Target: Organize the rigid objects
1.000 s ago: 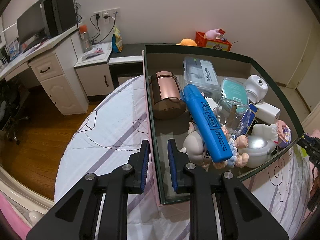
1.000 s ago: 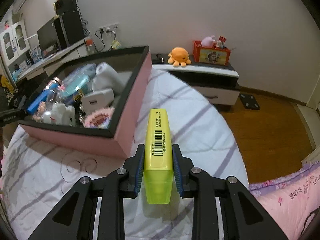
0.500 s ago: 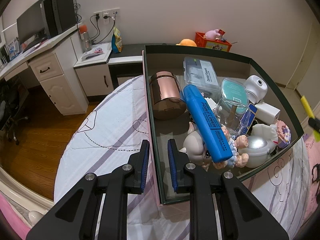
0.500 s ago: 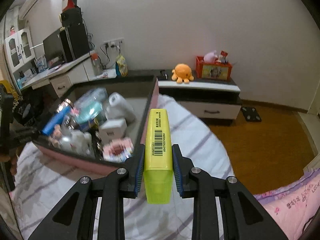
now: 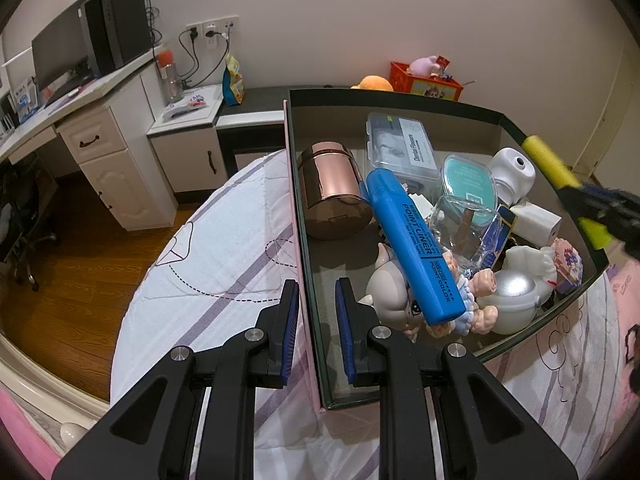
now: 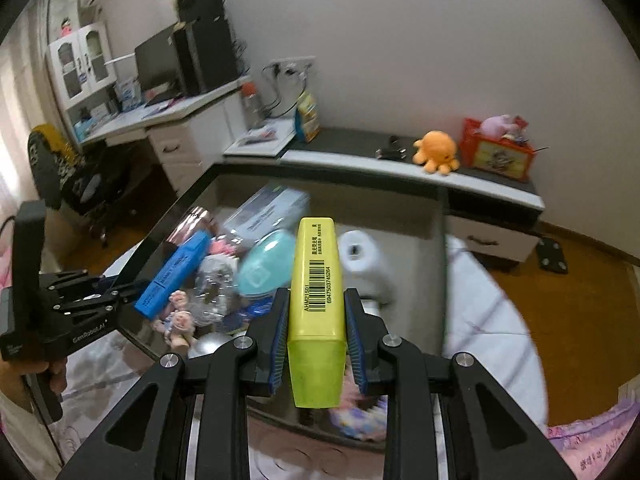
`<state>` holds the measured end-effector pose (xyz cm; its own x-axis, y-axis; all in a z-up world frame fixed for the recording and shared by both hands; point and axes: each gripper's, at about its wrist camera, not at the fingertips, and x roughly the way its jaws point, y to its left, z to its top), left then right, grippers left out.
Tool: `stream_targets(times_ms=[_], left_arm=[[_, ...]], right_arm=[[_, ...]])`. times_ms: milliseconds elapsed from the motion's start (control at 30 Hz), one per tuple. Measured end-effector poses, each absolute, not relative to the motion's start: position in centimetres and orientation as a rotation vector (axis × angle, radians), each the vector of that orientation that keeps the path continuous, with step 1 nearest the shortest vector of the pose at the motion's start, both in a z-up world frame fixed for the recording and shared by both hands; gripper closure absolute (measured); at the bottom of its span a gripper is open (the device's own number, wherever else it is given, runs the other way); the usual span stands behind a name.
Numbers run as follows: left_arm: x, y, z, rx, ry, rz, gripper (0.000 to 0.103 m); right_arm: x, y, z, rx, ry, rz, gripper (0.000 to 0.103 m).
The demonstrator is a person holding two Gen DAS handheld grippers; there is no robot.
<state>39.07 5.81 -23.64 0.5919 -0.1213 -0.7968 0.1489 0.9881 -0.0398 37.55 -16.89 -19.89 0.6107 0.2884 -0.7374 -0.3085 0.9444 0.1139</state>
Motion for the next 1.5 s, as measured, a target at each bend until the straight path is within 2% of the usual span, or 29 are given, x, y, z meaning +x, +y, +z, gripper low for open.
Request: stream_targets(times_ms=[167, 333, 367, 400, 433, 467, 500, 600, 633, 700, 767, 800, 833, 867, 933, 1200, 1500], left_arm=[[39.2, 5.7, -23.6, 0.034, 0.924, -0.157, 0.085], [39.2, 5.4, -23.5, 0.056, 0.928, -0.144, 0.086], [39.2, 5.2, -23.4, 0.064, 0.928, -0.139, 0.087], [39.2, 5.1, -23.3, 0.069, 0.928, -0.135, 0.087], [39.1, 5.0, -23.2, 0.074, 0.935, -0.132, 0.086], [39.0, 4.9, -23.2, 0.08, 0.937, -0.128, 0.084], [38.8, 4.9, -23.0, 0.085, 0.934, -0.123, 0.084], [38.3, 4.6, -22.1, 0.081, 0.923, -0.119, 0.078], [37.9, 4.6, -21.6, 0.068, 0.912, -0.126, 0.073], [37.1, 4.3, -20.5, 0.048, 0.89, -0.146, 0.058], [36.0, 3.8, -19.2, 0.049, 0.852, -0.159, 0.035], [35.3, 3.5, -18.4, 0.057, 0.825, -0.158, 0.031], [34.6, 3.1, -17.7, 0.065, 0.797, -0.157, 0.021], [34.0, 2.9, -17.0, 0.069, 0.771, -0.157, 0.011], [32.5, 2.5, -15.6, 0.074, 0.711, -0.137, 0.001], [26.4, 1.5, -11.4, 0.029, 0.552, -0.123, 0.0], [19.9, -1.3, -9.3, 0.116, 0.474, -0.152, 0.0]], right_arm=[[38.7, -15.9, -21.8, -0.02, 0.906, 0.357, 0.076], [37.8, -16.2, -21.5, 0.006, 0.881, 0.357, 0.075], [37.5, -16.3, -21.1, 0.007, 0.869, 0.354, 0.073], [36.9, -16.4, -20.4, -0.006, 0.85, 0.332, 0.057], [36.6, -16.4, -20.0, -0.011, 0.835, 0.32, 0.045], [36.1, -16.6, -19.4, -0.009, 0.811, 0.31, 0.023], [35.5, -16.9, -18.7, 0.001, 0.787, 0.299, 0.018], [34.0, -17.6, -17.1, 0.017, 0.744, 0.289, 0.018], [33.6, -17.7, -16.7, 0.015, 0.734, 0.28, 0.018], [32.7, -18.1, -16.1, 0.004, 0.719, 0.255, 0.017], [31.9, -18.2, -15.7, -0.006, 0.707, 0.241, 0.015], [31.3, -18.3, -15.4, -0.007, 0.697, 0.238, 0.013], [31.1, -18.5, -15.3, -0.008, 0.691, 0.234, 0.012], [30.7, -18.6, -15.1, -0.008, 0.681, 0.226, 0.003], [29.5, -18.8, -14.6, -0.022, 0.652, 0.203, 0.0], [24.3, -19.2, -12.1, -0.029, 0.539, 0.166, 0.0], [18.3, -18.3, -10.3, -0.029, 0.442, 0.183, 0.0]])
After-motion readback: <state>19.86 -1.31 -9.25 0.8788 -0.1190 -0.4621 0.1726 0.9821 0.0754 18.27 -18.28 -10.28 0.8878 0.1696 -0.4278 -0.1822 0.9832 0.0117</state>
